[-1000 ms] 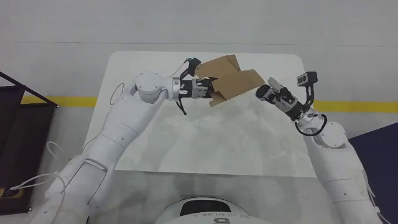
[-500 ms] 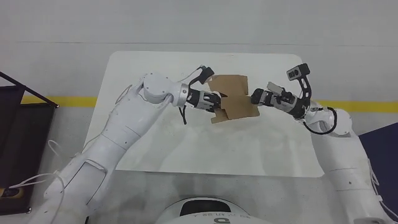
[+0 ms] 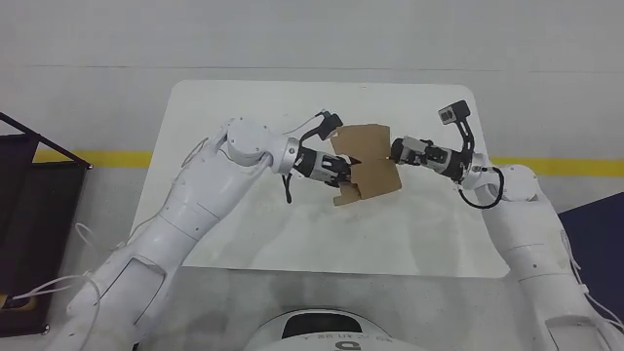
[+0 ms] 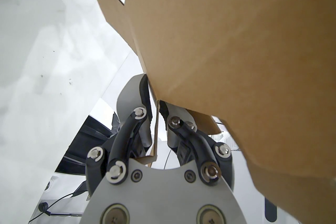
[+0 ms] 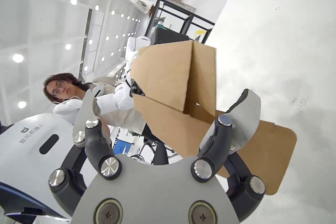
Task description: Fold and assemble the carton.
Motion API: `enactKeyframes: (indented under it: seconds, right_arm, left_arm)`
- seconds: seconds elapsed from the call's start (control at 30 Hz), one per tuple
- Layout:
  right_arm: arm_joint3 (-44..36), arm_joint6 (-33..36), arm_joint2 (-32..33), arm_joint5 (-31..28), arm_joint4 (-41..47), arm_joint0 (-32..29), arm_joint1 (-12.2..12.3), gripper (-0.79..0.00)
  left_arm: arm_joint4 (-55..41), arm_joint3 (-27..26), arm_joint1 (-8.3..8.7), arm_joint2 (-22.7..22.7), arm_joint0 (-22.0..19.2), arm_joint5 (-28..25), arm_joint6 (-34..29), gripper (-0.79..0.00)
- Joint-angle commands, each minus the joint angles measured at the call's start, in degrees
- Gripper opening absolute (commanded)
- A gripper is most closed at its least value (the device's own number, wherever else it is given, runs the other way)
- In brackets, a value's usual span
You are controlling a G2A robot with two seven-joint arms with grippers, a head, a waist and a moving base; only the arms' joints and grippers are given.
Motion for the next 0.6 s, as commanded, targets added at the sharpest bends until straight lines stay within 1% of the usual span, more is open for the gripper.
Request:
enactKeyframes:
  seconds: [0.0,0.17,0.3,0.57]
  right_arm:
    - [0.47,0.07,-0.45,-0.68,-0.78,0.12,0.0,0.0]
    - [2.13,1.96,-1.45,-1.29,-0.12,0.8,-0.02,0.0]
    - [2.99,4.93,-1.74,1.49,4.18,1.12,0.16,0.0]
    - [5.1,10.56,-0.12,7.13,13.35,1.46,0.7,0.0]
  left_arm:
    - [-0.12,-0.28,0.05,0.08,0.21,-0.09,-0.27,-0.785]
    - [-0.14,-0.79,0.09,0.42,0.37,0.11,-0.26,-0.785]
    - [0.23,-0.76,0.13,0.73,0.27,0.27,-0.14,-0.785]
    - [1.75,0.32,0.37,1.05,0.17,0.68,-0.14,-0.785]
